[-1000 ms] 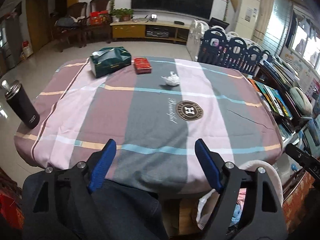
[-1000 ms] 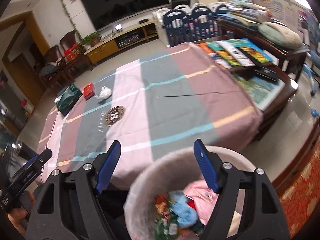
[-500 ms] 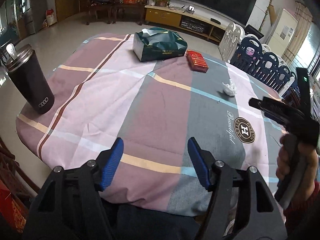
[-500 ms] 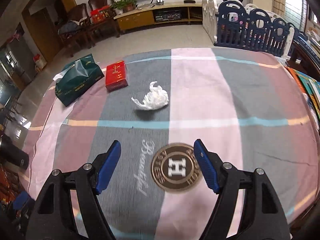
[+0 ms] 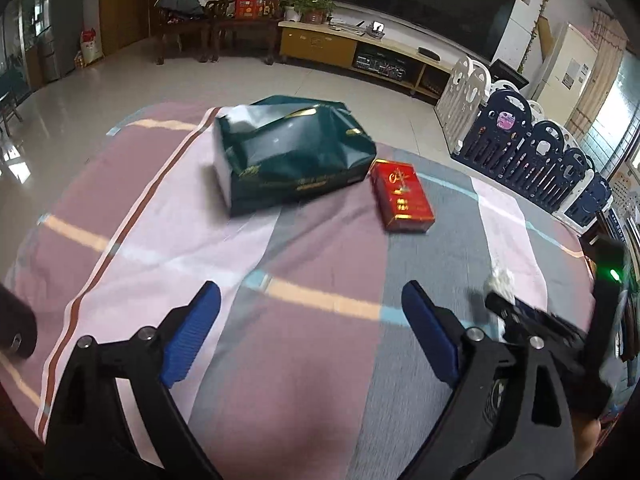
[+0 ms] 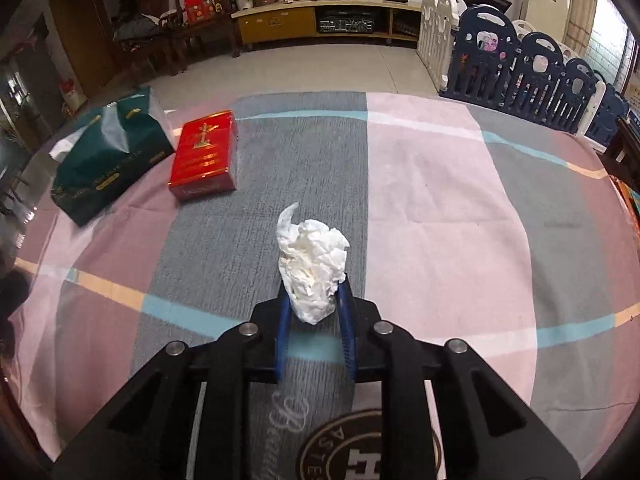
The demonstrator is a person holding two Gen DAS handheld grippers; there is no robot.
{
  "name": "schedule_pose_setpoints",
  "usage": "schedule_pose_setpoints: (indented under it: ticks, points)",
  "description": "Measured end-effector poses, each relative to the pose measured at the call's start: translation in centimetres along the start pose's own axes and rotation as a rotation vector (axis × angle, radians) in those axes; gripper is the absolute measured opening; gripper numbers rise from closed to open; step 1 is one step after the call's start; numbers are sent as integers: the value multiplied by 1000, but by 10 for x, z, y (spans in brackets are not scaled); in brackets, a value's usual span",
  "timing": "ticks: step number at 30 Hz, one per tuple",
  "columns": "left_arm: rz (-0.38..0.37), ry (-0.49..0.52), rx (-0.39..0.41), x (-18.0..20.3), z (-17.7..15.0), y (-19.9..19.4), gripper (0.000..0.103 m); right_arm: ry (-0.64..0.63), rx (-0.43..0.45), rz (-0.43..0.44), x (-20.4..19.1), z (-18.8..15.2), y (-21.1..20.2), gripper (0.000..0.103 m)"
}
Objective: Collect trash
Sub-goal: 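Grasp the white tissue with the right tool while the left tool grasps the red cigarette box, then carry both items over the wastebasket and open the right tool to drop the tissue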
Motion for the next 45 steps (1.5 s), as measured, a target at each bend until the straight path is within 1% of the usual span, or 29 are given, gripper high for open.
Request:
schedule_pose_setpoints:
  ticks: [3, 5, 7, 9, 10, 11, 14, 15, 16, 17, 18, 20, 22, 25, 28, 29, 31, 34, 36, 39, 42, 45]
  points:
    - [3, 40, 3, 37, 33, 32, 95, -10, 0, 49, 11, -25, -27, 23]
    - [13, 59, -38, 62, 52, 59, 96, -10, 14, 58, 23, -48, -49, 23]
    - [21, 69, -108, 82, 67, 83, 96, 15, 45, 56, 38, -70, -69, 23]
    - [12, 88, -116, 99, 78, 98, 96, 47, 66, 45, 55, -96, -87, 23]
    - [37, 96, -122, 104, 82, 105, 96, 70, 66, 41, 63, -107, -93, 23]
    - [78, 101, -133, 109, 87, 114, 96, 95, 63, 48, 70, -120, -99, 23]
    - [105, 94, -178, 114, 93, 134, 96, 153, 71, 53, 84, -148, -115, 23]
    - [109, 95, -201, 115, 92, 141, 93, 167, 75, 49, 87, -155, -120, 23]
    - [115, 98, -220, 116, 91, 146, 81, 180, 79, 48, 90, -162, -125, 23]
    - [126, 105, -209, 116, 90, 145, 77, 190, 86, 47, 90, -166, -129, 23]
    - [121, 114, -192, 117, 89, 142, 60, 197, 95, 47, 91, -170, -134, 23]
    - [98, 113, -199, 118, 84, 137, 59, 202, 113, 40, 89, -176, -145, 23]
    - [113, 98, -162, 114, 78, 120, 58, 201, 120, 18, 90, -183, -153, 23]
    - [123, 122, -60, 118, 59, 73, 58, 203, 124, -17, 95, -196, -164, 23]
    - [108, 161, 42, 126, 21, 8, 58, 237, 105, -32, 104, -217, -172, 23]
    - [97, 177, 77, 129, 4, -18, 58, 248, 102, -35, 106, -225, -177, 23]
    - [78, 199, 128, 132, -25, -61, 58, 262, 102, -41, 110, -240, -187, 23]
    - [28, 225, 187, 134, -72, -125, 58, 277, 115, -51, 116, -259, -205, 23]
    - [2, 232, 222, 135, -96, -161, 58, 271, 126, -66, 117, -270, -218, 23]
    - [-15, 235, 267, 134, -127, -209, 58, 265, 153, -66, 118, -286, -238, 23]
    - [-20, 248, 308, 140, -157, -248, 58, 257, 172, -75, 117, -299, -253, 23]
    - [-45, 255, 328, 145, -185, -278, 58, 248, 195, -79, 116, -313, -269, 23]
Point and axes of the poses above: each gripper's, at about its wrist camera, not at the fingertips, and y roughly the way its jaws point, x to its right, z to its top, the point moved 5 cm from there along y, roughly the way its jaws point, and after that the axes turned 14 degrees about -x, right-handed, at the moved point
